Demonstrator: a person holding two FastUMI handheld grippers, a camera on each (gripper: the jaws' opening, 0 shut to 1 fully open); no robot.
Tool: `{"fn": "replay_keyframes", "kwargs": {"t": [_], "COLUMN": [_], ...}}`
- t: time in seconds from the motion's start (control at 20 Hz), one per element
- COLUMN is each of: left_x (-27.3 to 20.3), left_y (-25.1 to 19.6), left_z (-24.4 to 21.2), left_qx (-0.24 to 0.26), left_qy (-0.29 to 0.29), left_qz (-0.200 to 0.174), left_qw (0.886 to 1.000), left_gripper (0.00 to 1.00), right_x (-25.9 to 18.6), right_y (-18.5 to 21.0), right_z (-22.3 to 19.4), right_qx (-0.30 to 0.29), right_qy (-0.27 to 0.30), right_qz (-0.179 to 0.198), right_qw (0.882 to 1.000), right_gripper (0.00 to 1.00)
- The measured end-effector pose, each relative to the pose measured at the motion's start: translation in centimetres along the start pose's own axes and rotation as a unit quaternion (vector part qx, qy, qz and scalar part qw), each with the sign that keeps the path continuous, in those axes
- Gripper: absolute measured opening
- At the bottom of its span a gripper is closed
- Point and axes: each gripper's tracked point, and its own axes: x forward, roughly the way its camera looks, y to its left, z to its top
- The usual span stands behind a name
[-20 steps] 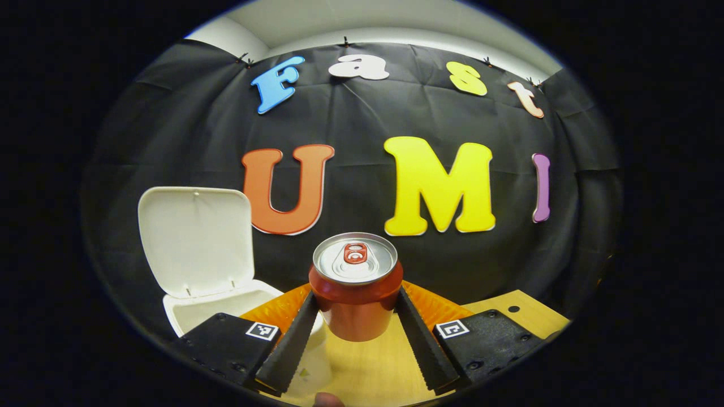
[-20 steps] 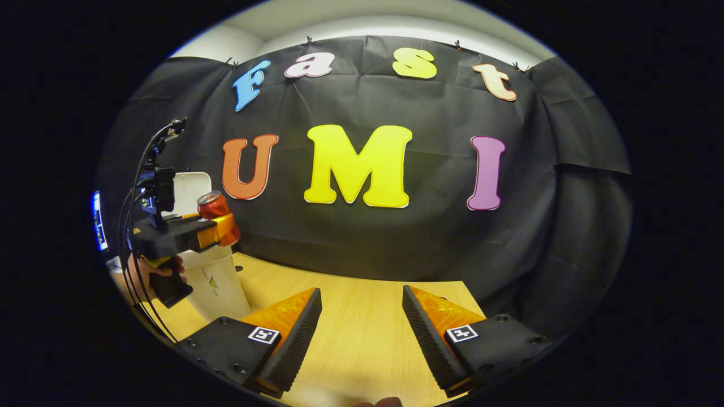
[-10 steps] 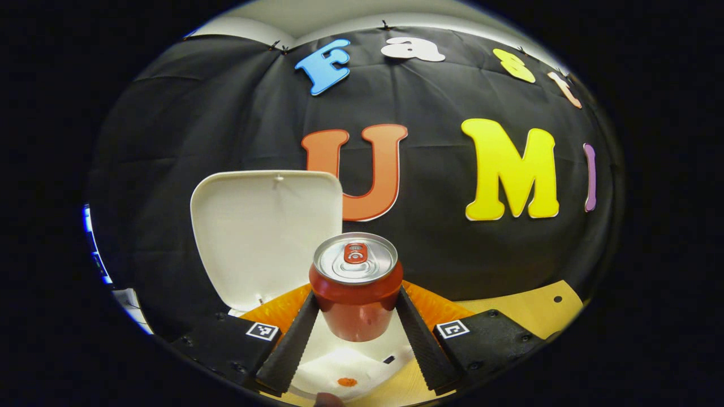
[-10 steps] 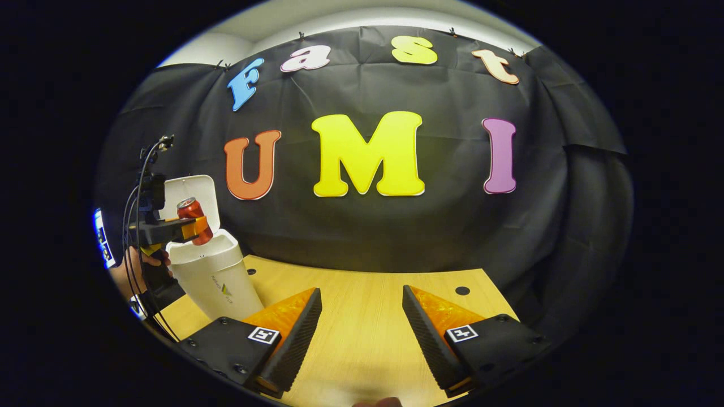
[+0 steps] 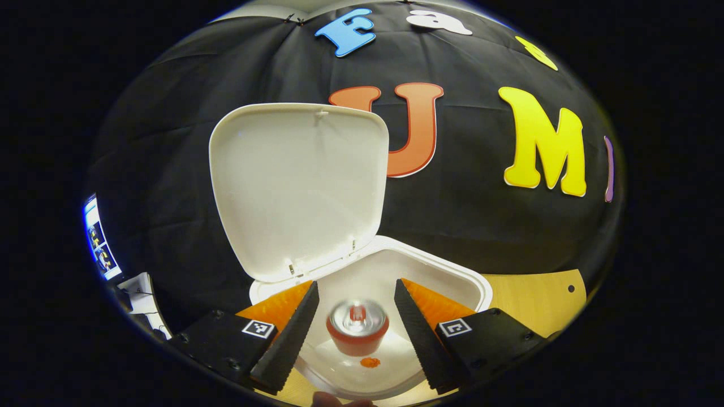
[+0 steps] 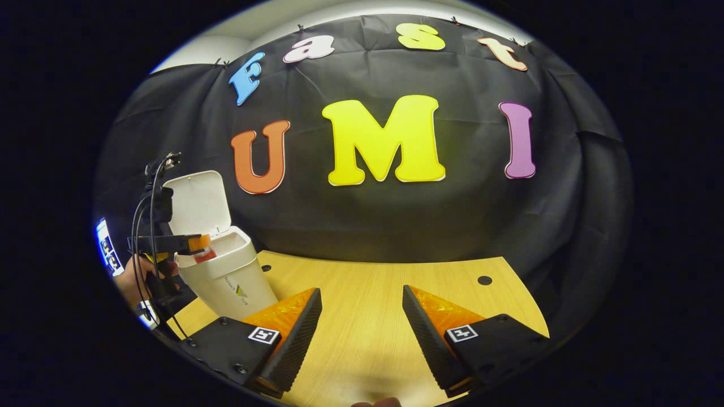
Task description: Press the lid of the desktop garbage bin to open it, pick up the crumpled paper on the desktop and throw it into the bin, then pick up the pop can on the desktop and drop it into the bin, and finally close the garbage bin lid.
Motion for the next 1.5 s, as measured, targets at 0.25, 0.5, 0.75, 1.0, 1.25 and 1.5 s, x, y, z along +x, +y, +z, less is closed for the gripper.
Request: {"fn": "replay_keyframes", "kwargs": {"t": [0.25,0.5,0.75,1.0,1.25,1.5], "left_x": [-1.6,-3.3,-4.0,-2.7,0.8,2.2], "left_y": [-0.5,-1.4,0.5,2.5,5.4,6.5], "left_z": [3.2,10.7,18.3,23.7,23.0,21.4], "left_qx": [0.000,-0.022,-0.033,-0.029,-0.057,-0.059], "left_qy": [-0.036,-0.111,-0.166,-0.207,-0.165,-0.128], "left_qz": [0.008,0.026,0.068,0.107,0.155,0.180], "left_qw": [0.999,0.993,0.983,0.972,0.972,0.974], "left_gripper": [0.95,0.94,0.93,0.93,0.92,0.93], "right_x": [0.1,-1.2,-2.8,-3.8,-4.3,-4.1], "right_y": [0.7,0.4,-0.8,-1.2,-1.0,-1.5], "right_z": [0.4,1.9,6.3,8.2,9.4,9.1], "right_qx": [0.004,0.007,0.015,0.018,0.031,0.016], "right_qy": [-0.002,-0.011,-0.041,-0.041,-0.030,-0.021], "right_qz": [0.012,0.018,0.019,0.023,0.032,0.033], "right_qw": [1.000,1.000,0.999,0.999,0.999,0.999], "right_gripper": [0.90,0.91,0.91,0.91,0.91,0.89]}}
